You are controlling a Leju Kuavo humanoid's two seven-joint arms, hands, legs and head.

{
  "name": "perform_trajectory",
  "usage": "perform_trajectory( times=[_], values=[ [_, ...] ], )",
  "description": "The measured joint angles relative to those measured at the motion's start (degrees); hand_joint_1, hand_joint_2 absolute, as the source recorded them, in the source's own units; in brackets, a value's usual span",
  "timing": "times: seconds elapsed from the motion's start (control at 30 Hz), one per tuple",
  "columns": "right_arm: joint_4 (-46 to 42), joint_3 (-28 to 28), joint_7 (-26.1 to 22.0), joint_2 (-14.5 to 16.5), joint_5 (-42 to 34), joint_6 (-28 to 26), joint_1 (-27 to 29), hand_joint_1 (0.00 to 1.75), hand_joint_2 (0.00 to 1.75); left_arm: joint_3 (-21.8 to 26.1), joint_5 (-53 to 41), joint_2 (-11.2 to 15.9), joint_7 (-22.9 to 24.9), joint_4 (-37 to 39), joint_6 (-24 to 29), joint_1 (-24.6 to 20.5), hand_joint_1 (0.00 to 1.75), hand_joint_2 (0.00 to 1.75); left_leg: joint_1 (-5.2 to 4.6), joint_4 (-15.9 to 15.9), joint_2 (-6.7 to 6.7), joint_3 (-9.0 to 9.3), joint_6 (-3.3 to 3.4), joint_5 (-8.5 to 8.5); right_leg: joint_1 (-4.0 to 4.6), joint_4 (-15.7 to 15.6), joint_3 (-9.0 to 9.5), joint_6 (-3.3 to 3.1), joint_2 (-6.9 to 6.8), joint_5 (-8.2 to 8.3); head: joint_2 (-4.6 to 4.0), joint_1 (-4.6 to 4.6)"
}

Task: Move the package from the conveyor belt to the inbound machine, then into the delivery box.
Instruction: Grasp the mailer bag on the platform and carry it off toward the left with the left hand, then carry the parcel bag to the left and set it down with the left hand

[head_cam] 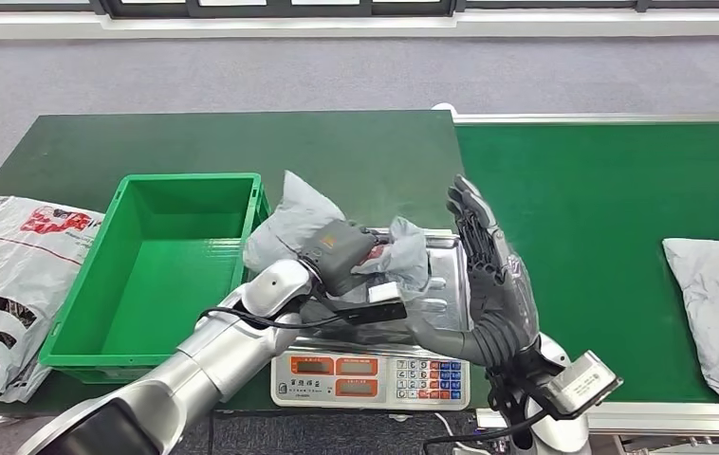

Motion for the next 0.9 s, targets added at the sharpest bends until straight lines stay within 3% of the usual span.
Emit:
perform_trajectory(
  times=[0.17,0.27,0.4,0.63,0.9],
  values=[
    [0.3,0.0,2.1,0.6,-0.8,0.4,-1.4,0.00,1.75,4.6,-19.1,3.3,7.4,-10.2,8.9,2.7,1.75,1.75,0.02,0.0,0.02,-0.08,-0.01,0.00,0.01,0.0,-0.08,-0.01,0.02,-0.01,0.00,0.01],
    [0.6,0.0,2.4,0.9,-1.2,0.3,-1.8,0.00,1.75,8.6,-26.8,5.1,9.4,-15.3,13.5,4.7,1.75,1.75,0.03,0.0,0.02,-0.11,-0.02,0.00,0.01,0.0,-0.11,-0.03,0.03,-0.02,0.00,0.01],
    [1.0,0.0,2.0,1.0,-1.3,-0.1,-1.8,0.00,1.75,15.0,-27.8,7.1,10.1,-19.2,18.4,7.2,1.75,1.75,0.03,0.0,0.07,-0.13,-0.02,-0.01,0.02,0.0,-0.18,-0.03,0.09,-0.03,0.00,0.00],
    [1.5,-0.3,0.9,0.8,-1.3,-1.2,-1.1,0.00,1.75,23.1,-27.8,10.6,12.6,-20.6,21.8,10.6,1.75,1.75,0.05,-0.1,0.19,-0.11,-0.05,-0.02,0.04,0.0,-0.21,-0.06,0.22,-0.04,0.00,0.01],
    [0.5,-1.1,1.2,0.2,-1.4,-2.6,0.6,0.00,1.75,31.4,-27.7,10.6,10.5,-15.0,22.7,12.1,1.75,1.75,0.05,-0.1,0.22,-0.09,-0.05,-0.02,0.04,0.0,-0.22,-0.07,0.29,-0.04,0.00,0.01]
  ],
)
